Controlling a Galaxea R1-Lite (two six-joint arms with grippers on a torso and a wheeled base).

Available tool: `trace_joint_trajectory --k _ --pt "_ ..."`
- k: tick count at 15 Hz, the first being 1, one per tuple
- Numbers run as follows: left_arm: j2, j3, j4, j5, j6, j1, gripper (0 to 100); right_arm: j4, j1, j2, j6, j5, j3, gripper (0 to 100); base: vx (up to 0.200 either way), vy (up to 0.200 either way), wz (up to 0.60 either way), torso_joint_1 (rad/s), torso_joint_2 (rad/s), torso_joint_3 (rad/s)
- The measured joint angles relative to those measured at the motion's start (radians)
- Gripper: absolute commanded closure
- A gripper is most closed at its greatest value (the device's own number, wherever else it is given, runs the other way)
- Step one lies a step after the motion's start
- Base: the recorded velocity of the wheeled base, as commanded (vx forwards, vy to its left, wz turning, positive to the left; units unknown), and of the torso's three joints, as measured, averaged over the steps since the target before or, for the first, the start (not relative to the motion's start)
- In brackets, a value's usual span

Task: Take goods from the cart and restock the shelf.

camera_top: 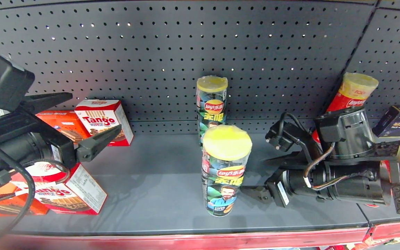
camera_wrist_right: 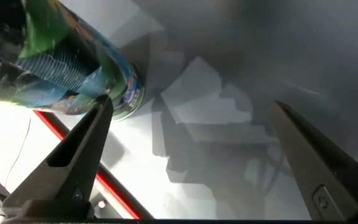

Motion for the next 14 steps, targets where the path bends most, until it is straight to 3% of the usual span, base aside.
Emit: trace_joint_trajectory --k 14 --pt "0.003 0.008 -0.003 0.0 -0.001 0.0 0 -0.001 0.004 0.033 0.0 0.0 -0.039 0 0.0 0.0 0.0 0.0 0.0 0.0"
